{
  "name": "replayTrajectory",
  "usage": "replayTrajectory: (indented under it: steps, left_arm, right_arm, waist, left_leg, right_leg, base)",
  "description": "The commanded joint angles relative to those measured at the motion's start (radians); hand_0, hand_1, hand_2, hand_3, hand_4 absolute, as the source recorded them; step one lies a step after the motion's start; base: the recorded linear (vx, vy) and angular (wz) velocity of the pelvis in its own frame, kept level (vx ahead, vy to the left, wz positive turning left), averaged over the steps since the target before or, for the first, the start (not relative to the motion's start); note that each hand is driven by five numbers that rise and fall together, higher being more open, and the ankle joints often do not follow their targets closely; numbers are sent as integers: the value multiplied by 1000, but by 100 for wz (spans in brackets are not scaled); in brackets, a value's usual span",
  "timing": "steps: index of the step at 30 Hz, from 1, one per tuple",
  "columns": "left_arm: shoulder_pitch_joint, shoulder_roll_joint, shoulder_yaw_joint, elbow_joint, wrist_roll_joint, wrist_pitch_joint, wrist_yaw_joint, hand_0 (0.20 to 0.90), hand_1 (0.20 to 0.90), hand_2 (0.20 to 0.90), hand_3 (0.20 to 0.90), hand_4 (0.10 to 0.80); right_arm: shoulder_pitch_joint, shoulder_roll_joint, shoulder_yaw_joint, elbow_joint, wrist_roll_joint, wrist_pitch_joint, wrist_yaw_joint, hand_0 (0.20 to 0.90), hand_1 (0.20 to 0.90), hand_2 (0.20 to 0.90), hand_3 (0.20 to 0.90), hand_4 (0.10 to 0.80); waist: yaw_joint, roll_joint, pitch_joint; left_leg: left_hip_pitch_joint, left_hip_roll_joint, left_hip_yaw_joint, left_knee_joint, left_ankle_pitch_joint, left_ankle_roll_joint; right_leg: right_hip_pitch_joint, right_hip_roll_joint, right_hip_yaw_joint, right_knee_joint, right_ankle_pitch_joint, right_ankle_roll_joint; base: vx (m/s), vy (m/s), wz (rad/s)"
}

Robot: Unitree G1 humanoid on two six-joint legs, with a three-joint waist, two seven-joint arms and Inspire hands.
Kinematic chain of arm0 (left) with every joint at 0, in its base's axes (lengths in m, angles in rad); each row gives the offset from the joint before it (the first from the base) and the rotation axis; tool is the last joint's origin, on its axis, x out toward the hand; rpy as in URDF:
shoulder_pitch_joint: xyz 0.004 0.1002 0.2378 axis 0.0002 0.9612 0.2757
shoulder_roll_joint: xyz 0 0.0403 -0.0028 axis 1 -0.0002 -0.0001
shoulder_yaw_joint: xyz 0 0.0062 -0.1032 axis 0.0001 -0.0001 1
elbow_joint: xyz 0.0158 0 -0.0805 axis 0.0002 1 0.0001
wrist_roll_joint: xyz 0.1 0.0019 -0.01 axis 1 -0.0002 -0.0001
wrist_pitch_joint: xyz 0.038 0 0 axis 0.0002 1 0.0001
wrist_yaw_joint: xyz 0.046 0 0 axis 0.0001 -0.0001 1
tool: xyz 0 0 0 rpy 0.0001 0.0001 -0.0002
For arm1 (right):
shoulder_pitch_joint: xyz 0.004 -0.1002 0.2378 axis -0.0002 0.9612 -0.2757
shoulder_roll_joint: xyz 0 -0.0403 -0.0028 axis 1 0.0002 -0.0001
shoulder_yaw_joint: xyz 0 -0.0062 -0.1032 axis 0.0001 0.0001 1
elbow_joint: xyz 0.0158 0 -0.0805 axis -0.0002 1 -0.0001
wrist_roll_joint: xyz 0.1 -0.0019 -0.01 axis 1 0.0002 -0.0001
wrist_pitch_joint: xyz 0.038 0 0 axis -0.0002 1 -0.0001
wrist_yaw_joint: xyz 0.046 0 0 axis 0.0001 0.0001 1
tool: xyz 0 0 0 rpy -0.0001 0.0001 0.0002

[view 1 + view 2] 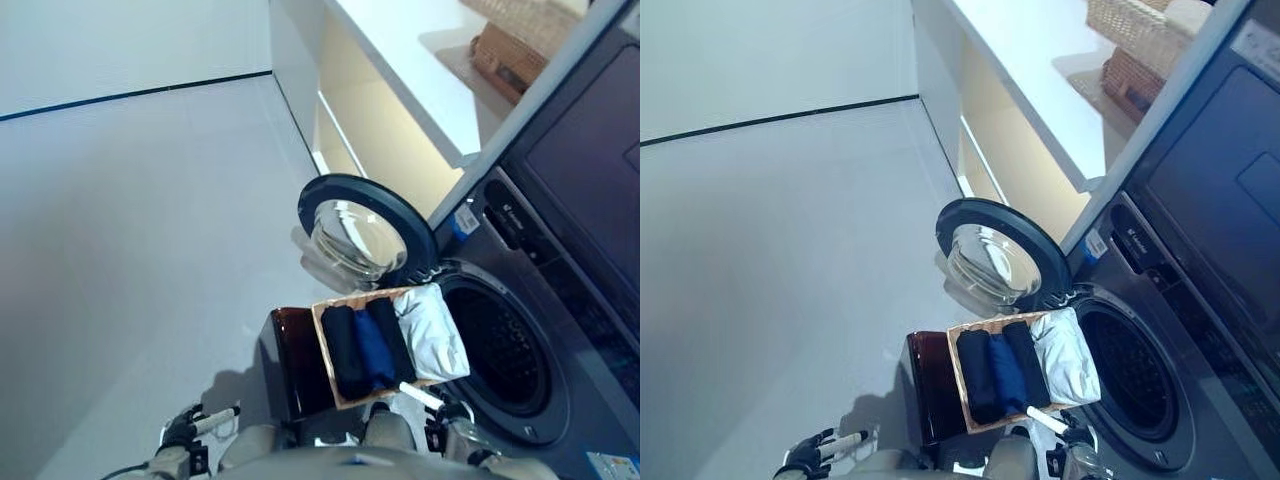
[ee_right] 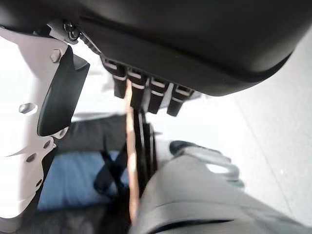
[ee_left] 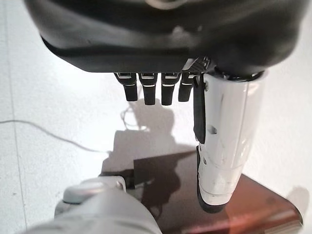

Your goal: Pick up the clothes and place them into the washing machine

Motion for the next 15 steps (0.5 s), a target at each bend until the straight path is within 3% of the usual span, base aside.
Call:
replayTrajectory:
  steps: [1, 10, 11, 12, 13, 15]
  left_arm:
    - [-34, 12, 38, 13, -11, -22, 9, 900, 900, 900, 900, 800]
    - [-26, 1, 31, 8, -7, -24, 13, 900, 900, 900, 900, 800]
    - [-24, 0, 33, 5, -12, -27, 16, 900, 900, 900, 900, 800]
    - [-23, 0, 33, 5, -12, -27, 16, 900, 900, 900, 900, 800]
    - [-30, 5, 33, -2, -20, -28, 18, 900, 900, 900, 900, 800]
    - [-38, 6, 31, -4, -22, -28, 20, 900, 900, 900, 900, 800]
  right_arm:
    - [-35, -53, -4, -30, 8, -44, -40, 900, 900, 900, 900, 800]
    - [-34, -67, -12, -43, 8, -47, -49, 900, 900, 900, 900, 800]
    - [-32, -70, -13, -46, 9, -48, -50, 900, 900, 900, 900, 800]
    - [-32, -70, -13, -46, 10, -47, -50, 900, 900, 900, 900, 800]
    - [-43, -75, -10, -50, 13, -50, -53, 900, 900, 900, 900, 800]
    - [-50, -74, -6, -53, 14, -51, -56, 900, 900, 900, 900, 800]
  waist:
    - [-9, -7, -14]
    - [4, -3, -36]
    - [3, -2, -36]
    - [6, -3, -37]
    - [-5, 9, -15]
    - [-8, 18, 2]
  left_leg:
    - [-91, 28, -32, 103, -10, -103]
    - [-107, 16, -29, 85, -9, -107]
    - [-105, 11, -27, 83, -14, -99]
    - [-107, 10, -24, 83, -14, -98]
    - [-96, 6, -31, 81, -14, -82]
    - [-95, 12, -35, 87, -12, -81]
  right_leg:
    - [105, 14, -22, -96, 143, 8]
    - [121, -6, -37, -126, 163, 25]
    - [102, -21, -28, -73, 209, 32]
    - [97, -22, -23, -70, 209, 33]
    - [36, -23, 19, 40, 277, 25]
    - [8, -13, 36, 84, 269, 17]
  base:
    - [-12, -12, -13]
    - [-1, -4, -2]
    - [0, 0, 0]
    - [-43, 83, -7]
    - [-63, 68, -13]
    - [-35, 15, -6]
